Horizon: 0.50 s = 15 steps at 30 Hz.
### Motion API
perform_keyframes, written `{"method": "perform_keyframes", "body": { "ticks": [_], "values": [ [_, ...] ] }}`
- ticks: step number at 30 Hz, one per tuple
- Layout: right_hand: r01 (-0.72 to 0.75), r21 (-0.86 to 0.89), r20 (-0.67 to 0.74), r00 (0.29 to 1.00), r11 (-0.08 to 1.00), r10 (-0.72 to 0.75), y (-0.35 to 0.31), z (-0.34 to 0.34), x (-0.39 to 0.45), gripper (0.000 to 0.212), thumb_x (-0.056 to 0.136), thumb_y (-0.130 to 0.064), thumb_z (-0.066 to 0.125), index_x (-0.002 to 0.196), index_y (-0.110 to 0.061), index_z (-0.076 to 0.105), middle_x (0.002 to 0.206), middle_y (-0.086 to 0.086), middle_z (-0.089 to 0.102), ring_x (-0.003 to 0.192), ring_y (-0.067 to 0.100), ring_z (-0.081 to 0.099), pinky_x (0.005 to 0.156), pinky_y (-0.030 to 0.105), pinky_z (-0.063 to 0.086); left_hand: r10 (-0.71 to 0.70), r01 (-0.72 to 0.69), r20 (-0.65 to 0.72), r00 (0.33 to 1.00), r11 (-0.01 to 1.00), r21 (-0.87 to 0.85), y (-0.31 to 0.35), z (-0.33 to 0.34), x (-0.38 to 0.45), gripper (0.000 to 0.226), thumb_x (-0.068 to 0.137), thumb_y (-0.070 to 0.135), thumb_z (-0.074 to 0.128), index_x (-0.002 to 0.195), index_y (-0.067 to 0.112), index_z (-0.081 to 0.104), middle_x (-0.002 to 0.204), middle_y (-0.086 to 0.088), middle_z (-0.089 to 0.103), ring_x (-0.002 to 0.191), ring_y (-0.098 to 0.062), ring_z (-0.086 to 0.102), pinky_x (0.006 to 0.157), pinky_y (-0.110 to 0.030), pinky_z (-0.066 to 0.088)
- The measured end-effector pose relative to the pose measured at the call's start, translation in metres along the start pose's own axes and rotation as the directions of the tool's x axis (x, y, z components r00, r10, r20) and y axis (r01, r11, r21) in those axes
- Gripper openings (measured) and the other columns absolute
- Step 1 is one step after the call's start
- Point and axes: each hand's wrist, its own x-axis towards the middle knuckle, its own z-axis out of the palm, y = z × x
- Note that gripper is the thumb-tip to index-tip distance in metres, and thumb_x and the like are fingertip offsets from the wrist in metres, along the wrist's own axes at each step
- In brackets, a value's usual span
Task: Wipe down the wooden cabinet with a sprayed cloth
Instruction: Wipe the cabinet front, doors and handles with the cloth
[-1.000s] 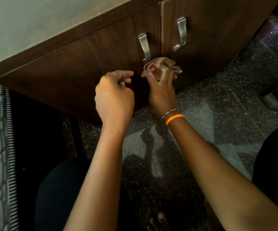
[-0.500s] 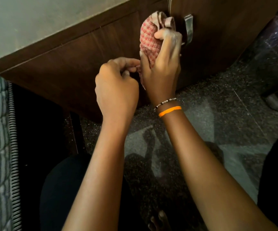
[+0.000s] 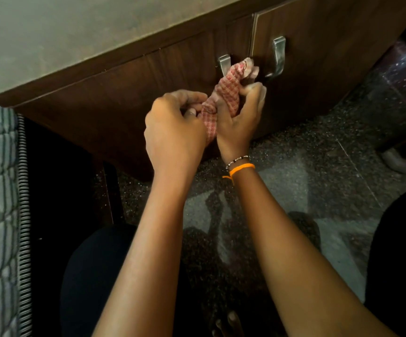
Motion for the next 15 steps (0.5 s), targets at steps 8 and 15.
{"method": "perform_keyframes", "body": {
  "ticks": [8, 15],
  "values": [
    [0.049, -0.168, 0.078, 0.996, 0.984, -0.037, 0.023, -0.05, -0.011, 0.034, 0.077, 0.002, 0.063, 0.11, 0.002, 0.056, 0.108, 0.012, 0.055, 0.099, 0.012, 0.051, 0.091, 0.026, 0.044, 0.016, -0.016, 0.006, 1.0, 1.0, -0.019, 0.004, 0.0, -0.004, 0.028, 0.087, 0.012, 0.055, 0.094, 0.034, 0.07, 0.099, 0.01, 0.069, 0.093, -0.006, 0.063, 0.07, -0.018, 0.046],
    [0.543, -0.303, 0.261, 0.838, 0.783, -0.48, -0.025, -0.018, -0.005, 0.034, 0.083, -0.003, 0.062, 0.117, -0.004, 0.064, 0.101, 0.017, 0.063, 0.096, 0.031, 0.063, 0.078, 0.041, 0.053, -0.008, 0.005, -0.061, 0.998, 0.998, -0.057, 0.006, -0.005, 0.0, 0.024, 0.085, 0.016, 0.057, 0.093, 0.034, 0.071, 0.098, 0.01, 0.07, 0.095, -0.007, 0.064, 0.084, -0.029, 0.053]
  ]
}}
